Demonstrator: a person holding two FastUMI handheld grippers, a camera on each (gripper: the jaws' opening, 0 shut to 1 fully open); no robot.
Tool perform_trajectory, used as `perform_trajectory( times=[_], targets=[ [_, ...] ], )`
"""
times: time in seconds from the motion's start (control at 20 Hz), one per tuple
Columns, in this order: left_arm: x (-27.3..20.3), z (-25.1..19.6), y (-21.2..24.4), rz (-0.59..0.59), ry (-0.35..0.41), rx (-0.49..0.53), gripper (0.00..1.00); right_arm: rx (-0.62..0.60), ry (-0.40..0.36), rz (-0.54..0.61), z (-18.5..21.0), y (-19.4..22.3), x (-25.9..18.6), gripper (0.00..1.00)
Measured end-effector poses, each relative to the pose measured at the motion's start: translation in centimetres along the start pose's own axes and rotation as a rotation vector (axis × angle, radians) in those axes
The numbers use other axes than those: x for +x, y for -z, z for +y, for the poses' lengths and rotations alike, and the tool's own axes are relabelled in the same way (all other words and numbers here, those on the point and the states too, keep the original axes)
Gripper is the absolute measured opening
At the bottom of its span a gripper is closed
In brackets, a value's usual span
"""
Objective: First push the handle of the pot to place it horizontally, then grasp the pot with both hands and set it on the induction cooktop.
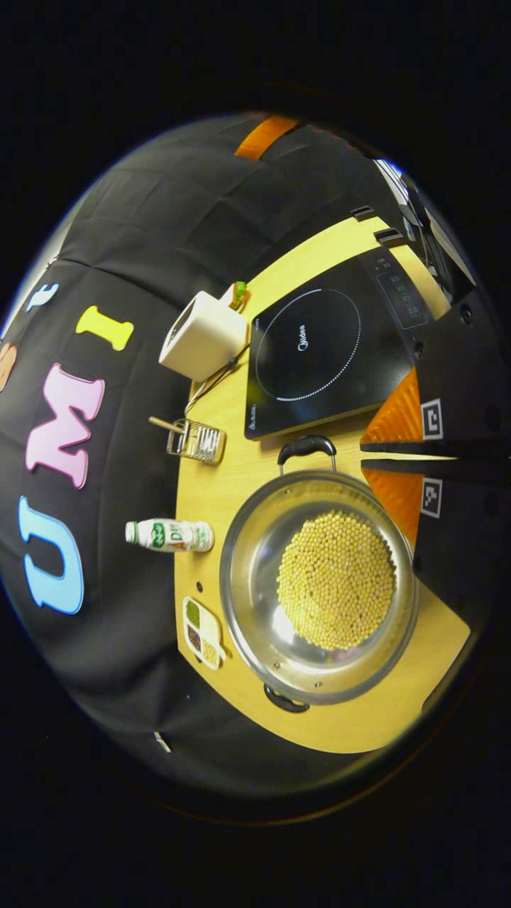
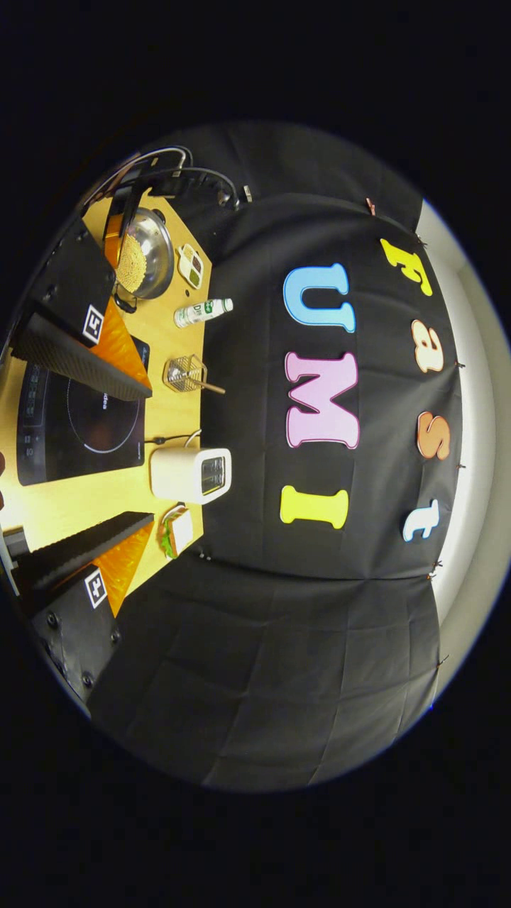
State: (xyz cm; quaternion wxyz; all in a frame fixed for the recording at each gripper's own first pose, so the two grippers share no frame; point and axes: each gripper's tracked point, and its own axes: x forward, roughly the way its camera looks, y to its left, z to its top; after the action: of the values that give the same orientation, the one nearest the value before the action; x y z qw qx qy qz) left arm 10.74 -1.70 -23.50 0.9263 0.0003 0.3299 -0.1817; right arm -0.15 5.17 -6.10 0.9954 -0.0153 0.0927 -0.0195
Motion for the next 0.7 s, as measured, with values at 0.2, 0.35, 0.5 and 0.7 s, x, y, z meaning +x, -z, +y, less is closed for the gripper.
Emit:
perform_trajectory(
  times=[0.2,0.35,0.5,0.7],
  targets=[
    [-4.7,4.3,-1.2,-0.132,-0.061,-0.027,0.17,-0.035,-0.026,0.000,2.8,0.1,0.1,0.98],
    [-8.4,7.8,-1.9,-0.212,-0.098,-0.068,0.35,-0.049,-0.059,0.013,5.7,0.5,0.1,0.98],
    [-10.7,12.3,-1.7,-0.254,-0.164,-0.126,0.99,-0.073,-0.101,0.020,8.9,0.8,0.1,0.98],
    [-13.5,18.4,-1.2,-0.273,-0.242,-0.168,0.96,-0.075,-0.171,0.051,13.9,1.5,0.6,0.98]
  ],
)
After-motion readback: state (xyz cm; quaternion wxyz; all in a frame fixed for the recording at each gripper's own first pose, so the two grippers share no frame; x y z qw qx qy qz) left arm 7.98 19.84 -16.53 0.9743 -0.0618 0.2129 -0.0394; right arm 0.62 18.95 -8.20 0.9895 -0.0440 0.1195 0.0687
